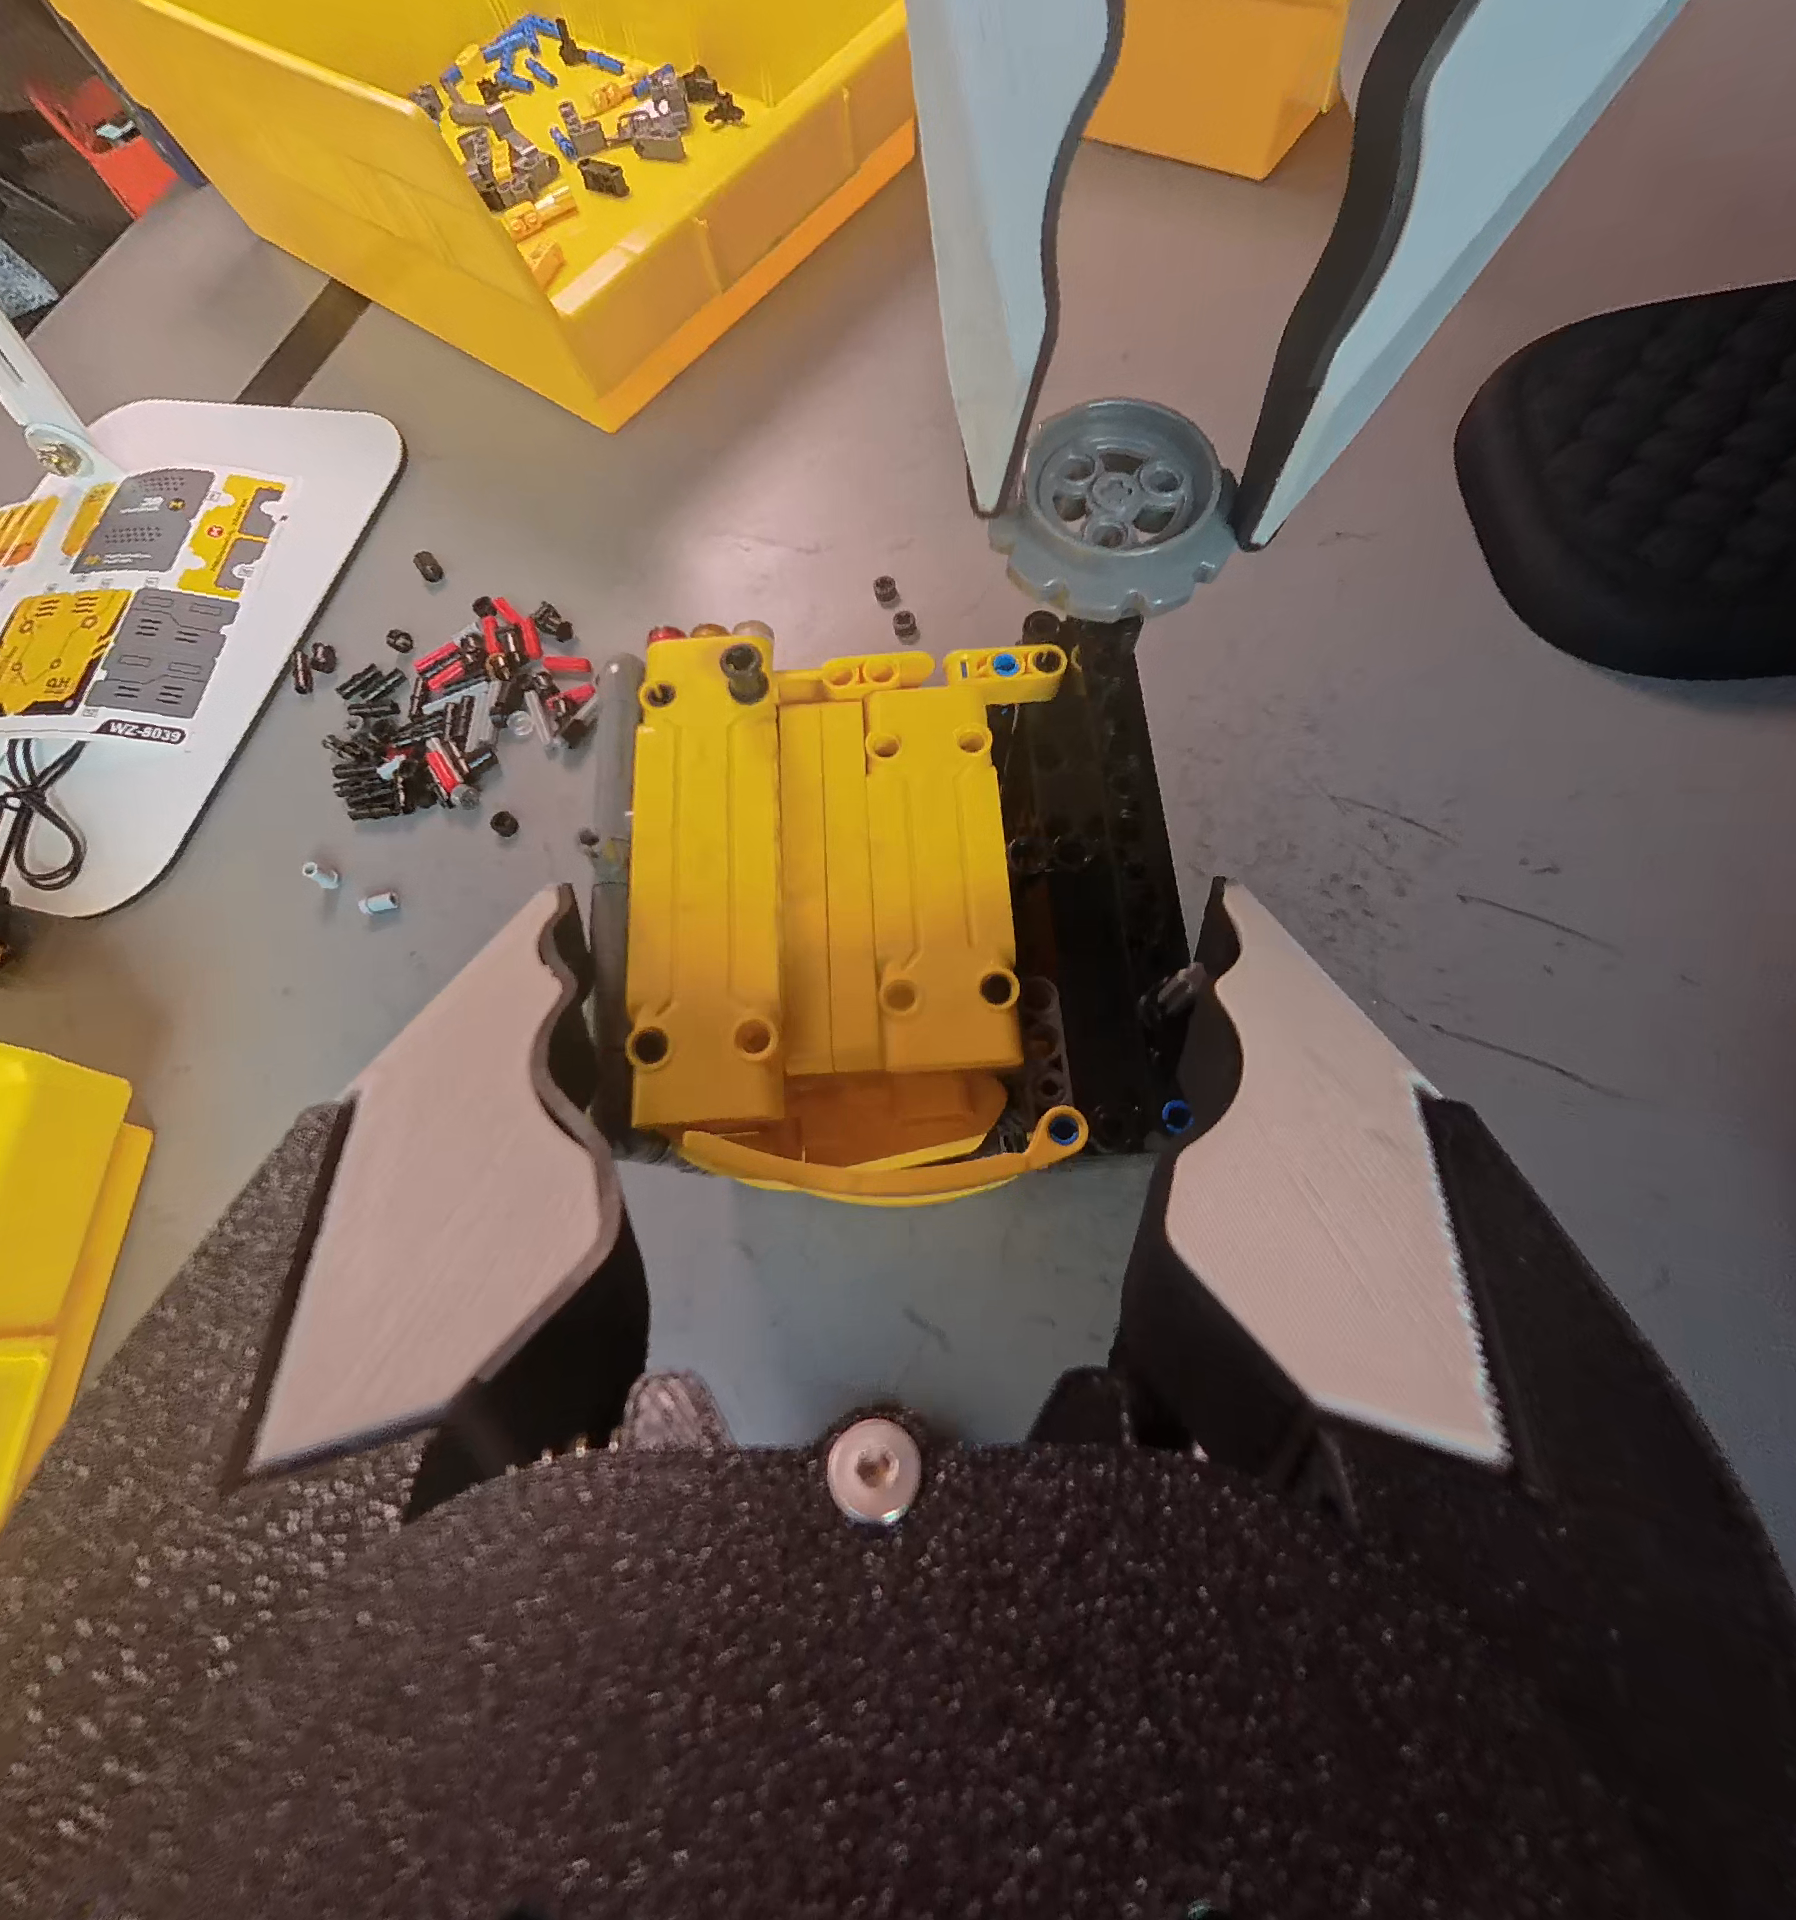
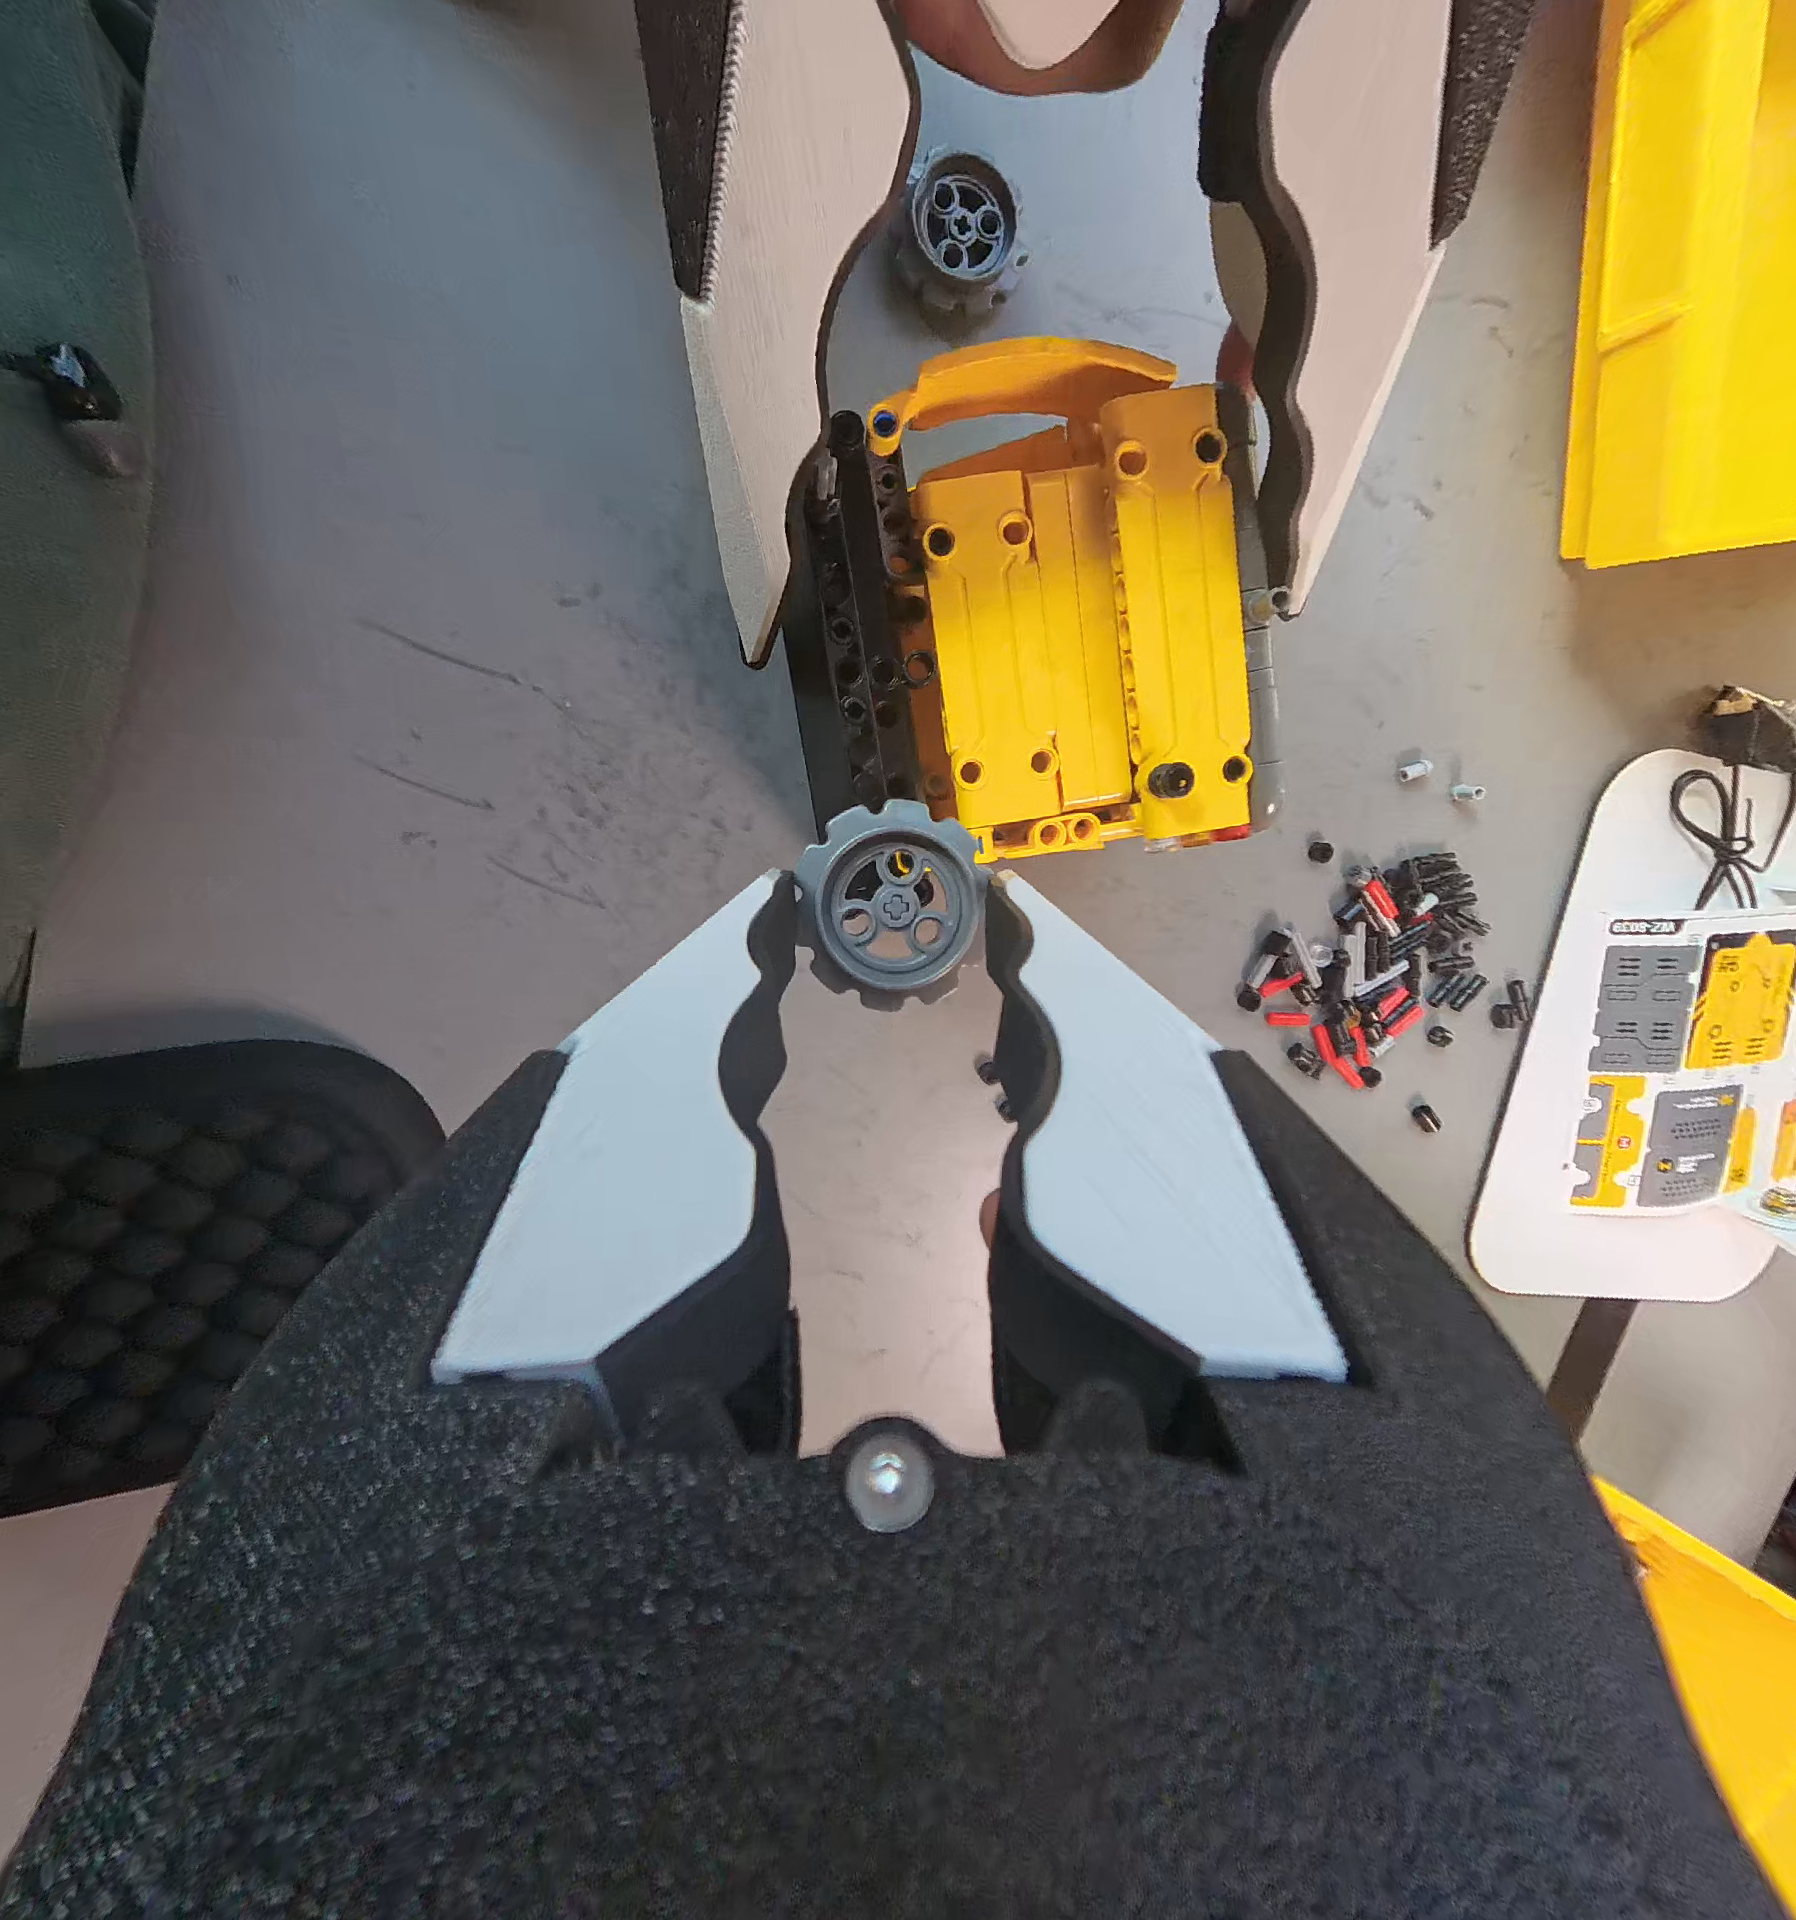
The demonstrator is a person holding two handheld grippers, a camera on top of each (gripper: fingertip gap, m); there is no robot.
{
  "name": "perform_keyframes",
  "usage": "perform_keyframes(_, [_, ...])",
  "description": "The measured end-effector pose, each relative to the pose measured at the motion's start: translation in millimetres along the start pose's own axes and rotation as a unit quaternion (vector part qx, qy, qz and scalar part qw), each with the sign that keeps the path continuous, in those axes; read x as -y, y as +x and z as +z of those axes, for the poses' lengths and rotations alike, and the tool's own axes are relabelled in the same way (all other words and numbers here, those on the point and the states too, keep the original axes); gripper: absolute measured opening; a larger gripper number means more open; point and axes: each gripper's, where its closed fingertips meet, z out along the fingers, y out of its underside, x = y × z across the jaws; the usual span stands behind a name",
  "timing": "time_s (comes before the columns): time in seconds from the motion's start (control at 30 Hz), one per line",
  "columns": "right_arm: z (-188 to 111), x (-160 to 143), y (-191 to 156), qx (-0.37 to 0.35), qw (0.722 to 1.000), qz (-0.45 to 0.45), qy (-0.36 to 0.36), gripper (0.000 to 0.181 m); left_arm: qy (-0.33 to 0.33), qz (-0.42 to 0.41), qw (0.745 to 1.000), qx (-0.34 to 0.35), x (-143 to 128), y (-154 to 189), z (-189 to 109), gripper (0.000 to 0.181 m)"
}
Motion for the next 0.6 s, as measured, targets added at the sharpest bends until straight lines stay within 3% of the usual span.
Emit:
perform_keyframes(0.27, [-6.2,-2.8,3.1,0.000,1.000,-0.008,-0.009,0.055,0.028,-0.006,0.999,-0.016,2.4,-1.2,-13.9,0.116])
perform_keyframes(0.6, [6.6,-9.6,-1.9,0.021,0.999,-0.023,-0.024,0.042,0.020,-0.029,0.999,-0.027,-18.5,1.4,-3.1,0.120])
